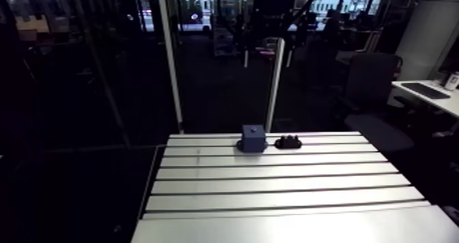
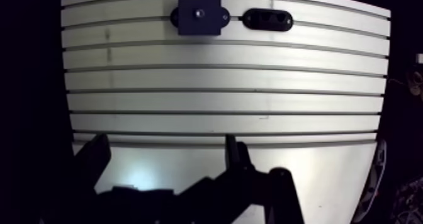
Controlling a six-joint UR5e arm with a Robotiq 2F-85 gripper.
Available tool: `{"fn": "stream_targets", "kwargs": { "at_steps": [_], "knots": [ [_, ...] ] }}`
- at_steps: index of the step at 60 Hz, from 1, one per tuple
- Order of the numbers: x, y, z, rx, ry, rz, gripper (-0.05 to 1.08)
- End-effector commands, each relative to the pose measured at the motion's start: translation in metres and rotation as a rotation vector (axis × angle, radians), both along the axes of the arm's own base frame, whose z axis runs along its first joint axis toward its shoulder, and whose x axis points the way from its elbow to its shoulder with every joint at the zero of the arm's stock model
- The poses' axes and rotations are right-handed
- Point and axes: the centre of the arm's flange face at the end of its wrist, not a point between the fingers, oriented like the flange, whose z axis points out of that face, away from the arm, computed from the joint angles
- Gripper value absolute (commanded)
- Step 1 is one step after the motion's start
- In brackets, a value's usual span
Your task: Pick up the M10 bolt and insert it into the hole until fully seated.
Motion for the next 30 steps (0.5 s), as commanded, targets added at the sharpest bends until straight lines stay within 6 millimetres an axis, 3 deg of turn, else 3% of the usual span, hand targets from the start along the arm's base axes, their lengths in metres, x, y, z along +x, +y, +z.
{"fn": "stream_targets", "kwargs": {
  "at_steps": [1, 30],
  "knots": [
    [0.0003, -0.0027, 0.0071, 0.000, -0.004, 0.007, 0.01],
    [-0.0016, -0.0055, 0.0025, -0.003, -0.011, 0.023, 0.01]
  ]
}}
